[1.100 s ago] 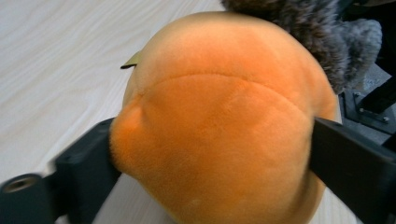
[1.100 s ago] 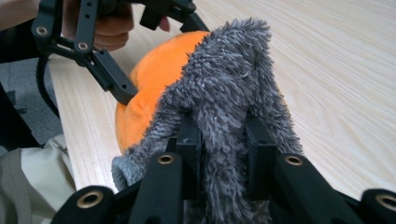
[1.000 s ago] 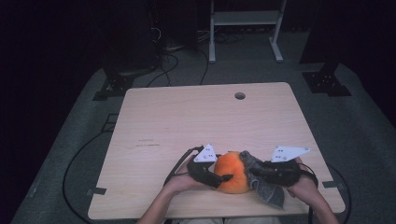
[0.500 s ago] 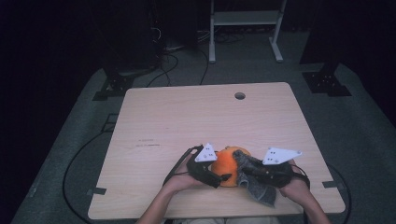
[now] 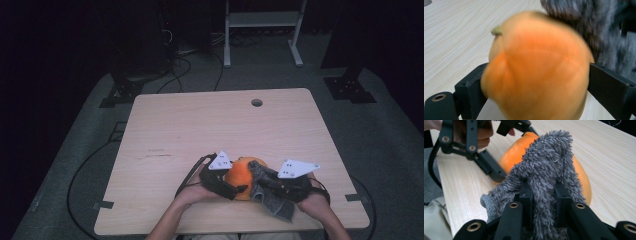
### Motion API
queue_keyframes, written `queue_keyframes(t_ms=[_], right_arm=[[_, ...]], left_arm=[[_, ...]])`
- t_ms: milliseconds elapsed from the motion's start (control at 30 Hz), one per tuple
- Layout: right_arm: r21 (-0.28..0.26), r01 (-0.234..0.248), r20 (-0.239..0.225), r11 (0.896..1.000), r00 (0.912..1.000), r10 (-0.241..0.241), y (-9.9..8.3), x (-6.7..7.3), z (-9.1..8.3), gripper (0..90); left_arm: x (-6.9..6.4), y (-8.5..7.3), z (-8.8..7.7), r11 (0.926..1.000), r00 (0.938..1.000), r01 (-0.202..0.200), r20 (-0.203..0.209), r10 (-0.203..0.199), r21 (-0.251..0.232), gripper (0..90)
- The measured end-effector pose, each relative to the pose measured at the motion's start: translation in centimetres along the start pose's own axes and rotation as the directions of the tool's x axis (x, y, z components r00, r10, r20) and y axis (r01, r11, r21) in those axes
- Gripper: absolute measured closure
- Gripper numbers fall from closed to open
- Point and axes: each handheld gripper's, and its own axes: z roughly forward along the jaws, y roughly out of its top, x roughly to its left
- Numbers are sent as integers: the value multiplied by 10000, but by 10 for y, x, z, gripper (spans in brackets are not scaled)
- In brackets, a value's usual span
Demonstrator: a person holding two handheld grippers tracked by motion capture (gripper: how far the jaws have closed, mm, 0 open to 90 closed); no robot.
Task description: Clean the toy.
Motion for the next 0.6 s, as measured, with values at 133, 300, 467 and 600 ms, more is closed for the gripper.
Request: queue_keyframes(t_ms=[133, 300, 467, 600], right_arm=[[36, -104, 62, 9999, 9999, 104, -5, -4, 0, 725], [258, -1003, 342, 9946, 9945, 994, -26, -28, 1, 724], [455, -1425, 607, 9888, 9883, 1396, -34, -37, -6, 724], [-495, -1384, -61, 9891, 9904, 1383, -19, -29, -13, 717]], left_arm=[[-1, -5, 0, 9990, 9989, -453, -142, 452, -20, 160], [-6, -7, 0, 9930, 9931, -1148, -204, 1154, 285, 172], [-8, -9, 0, 9880, 9882, -1529, -98, 1532, 228, 171], [-8, -13, 0, 9826, 9828, -1846, -46, 1847, 176, 171]])
